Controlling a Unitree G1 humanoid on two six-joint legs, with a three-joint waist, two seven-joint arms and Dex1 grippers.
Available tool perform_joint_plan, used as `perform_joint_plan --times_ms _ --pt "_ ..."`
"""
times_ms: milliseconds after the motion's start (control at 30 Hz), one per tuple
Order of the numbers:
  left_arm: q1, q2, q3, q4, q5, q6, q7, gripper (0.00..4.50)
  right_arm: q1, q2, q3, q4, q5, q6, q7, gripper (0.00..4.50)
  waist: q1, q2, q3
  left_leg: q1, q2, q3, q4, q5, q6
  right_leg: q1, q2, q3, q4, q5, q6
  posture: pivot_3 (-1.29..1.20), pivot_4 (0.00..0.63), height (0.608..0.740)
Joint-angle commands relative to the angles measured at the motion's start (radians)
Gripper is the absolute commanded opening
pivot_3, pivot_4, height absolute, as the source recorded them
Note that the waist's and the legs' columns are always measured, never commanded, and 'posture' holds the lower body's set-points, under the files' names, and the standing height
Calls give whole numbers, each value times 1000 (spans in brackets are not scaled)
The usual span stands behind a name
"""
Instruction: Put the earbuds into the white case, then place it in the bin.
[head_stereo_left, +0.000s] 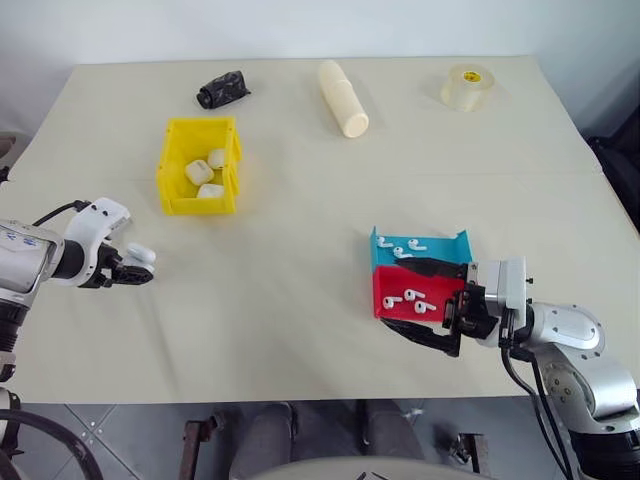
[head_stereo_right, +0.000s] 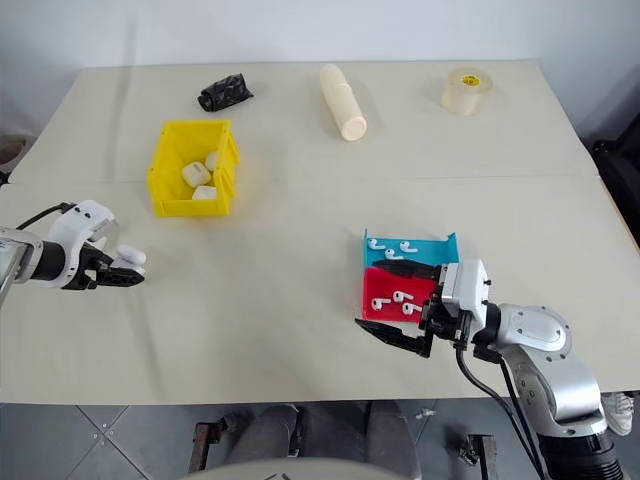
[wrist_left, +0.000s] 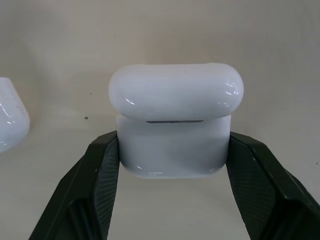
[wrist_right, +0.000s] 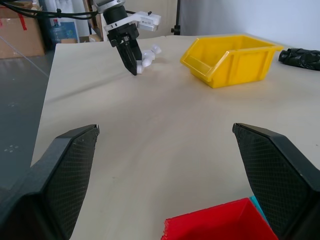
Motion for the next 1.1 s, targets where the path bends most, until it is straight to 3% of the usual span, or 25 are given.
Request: perform_joint_plan --times_ms 33,167,300,400,500,633,867,1100 --pt "60 -29 88 -17 -16 -3 35 2789 10 -7 -10 -38 11 -2 -4 4500 1 0 0 0 0 0 0 0 0 0 0 0 0 0 0 0 150 740" --pt "221 -100 321 -168 -138 -172 -36 2789 16 -15 -20 -29 12 -1 3 4500 2 0 0 -1 0 -1 1 0 0 0 -1 0 0 0 0 0 150 740" --pt "387 -265 566 -348 -267 -494 -114 2789 15 -33 -41 -15 18 5 11 4500 8 -1 1 -3 0 -2 2 0 0 0 -3 -1 -2 0 0 0 150 740" --pt "448 -372 612 -439 -311 -605 -102 2789 14 -54 -60 0 21 5 16 4500 13 -3 1 -4 0 -2 3 -1 0 1 -3 -3 -5 0 0 0 150 740" --pt "476 -504 541 -525 -313 -801 -136 2789 34 -85 -108 12 24 7 22 4500 18 -1 0 -2 0 -1 2 -1 0 2 -3 -2 -5 0 0 0 150 740" --pt "469 -618 398 -561 -281 -921 -153 2789 93 -115 -180 -4 34 13 14 4500 30 -2 0 -1 0 -1 3 -1 0 5 -2 -3 -6 0 1 0 150 740" --pt "400 -768 145 -448 -221 -1161 -278 2789 281 -124 -357 -77 34 16 -14 4500 30 -1 0 0 -1 0 3 -1 1 5 -1 -2 -6 1 1 0 150 740" --pt "317 -845 18 -339 -191 -1249 -319 2789 501 -121 -566 -90 27 -8 33 4500 29 -1 0 0 -6 1 3 -1 2 6 -1 -2 -5 1 2 0 150 740"
